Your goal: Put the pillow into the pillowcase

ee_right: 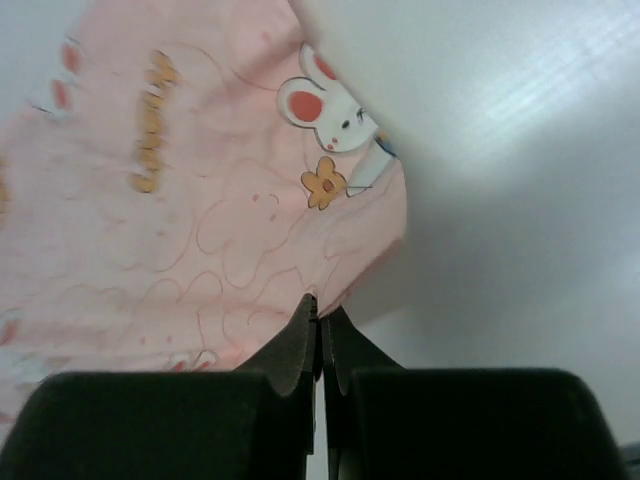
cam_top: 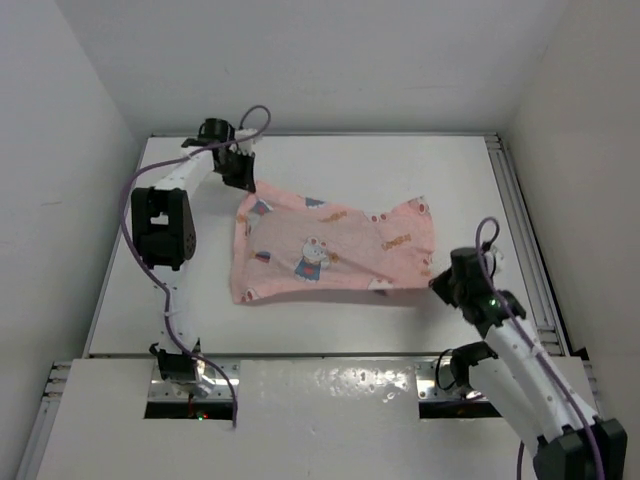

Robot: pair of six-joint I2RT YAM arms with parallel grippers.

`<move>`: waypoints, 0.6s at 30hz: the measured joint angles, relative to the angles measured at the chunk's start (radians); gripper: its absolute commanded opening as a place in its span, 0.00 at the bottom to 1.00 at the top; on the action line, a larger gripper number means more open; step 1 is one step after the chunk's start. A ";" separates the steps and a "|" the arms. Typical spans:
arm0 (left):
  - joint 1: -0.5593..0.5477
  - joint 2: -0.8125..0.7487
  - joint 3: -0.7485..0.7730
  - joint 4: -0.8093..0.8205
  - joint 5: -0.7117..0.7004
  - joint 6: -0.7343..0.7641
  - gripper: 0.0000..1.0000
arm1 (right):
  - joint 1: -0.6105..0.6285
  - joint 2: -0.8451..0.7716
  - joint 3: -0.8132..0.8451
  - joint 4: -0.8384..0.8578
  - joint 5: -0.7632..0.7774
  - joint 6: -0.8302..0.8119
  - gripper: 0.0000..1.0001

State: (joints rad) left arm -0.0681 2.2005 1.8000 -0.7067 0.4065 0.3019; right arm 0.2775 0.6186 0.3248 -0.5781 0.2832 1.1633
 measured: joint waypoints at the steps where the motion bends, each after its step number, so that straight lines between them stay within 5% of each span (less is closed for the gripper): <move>1: 0.019 -0.010 0.031 -0.001 -0.002 -0.011 0.00 | -0.036 0.062 0.071 0.030 -0.027 -0.035 0.00; 5: 0.071 -0.081 0.141 0.001 -0.018 -0.032 0.00 | -0.173 0.319 0.397 0.169 -0.175 -0.142 0.00; 9: 0.078 -0.146 0.181 0.041 -0.034 -0.036 0.00 | -0.225 0.404 0.582 0.241 -0.246 -0.216 0.00; 12: 0.079 -0.162 0.181 0.057 -0.048 -0.024 0.00 | -0.230 0.351 0.581 0.254 -0.268 -0.240 0.00; 18: 0.079 -0.129 0.162 0.026 -0.072 -0.011 0.00 | -0.229 0.114 0.279 0.214 -0.315 -0.209 0.00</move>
State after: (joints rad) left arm 0.0109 2.0720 1.9621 -0.6807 0.3347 0.2909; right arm 0.0483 0.7326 0.6037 -0.3637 -0.0315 0.9543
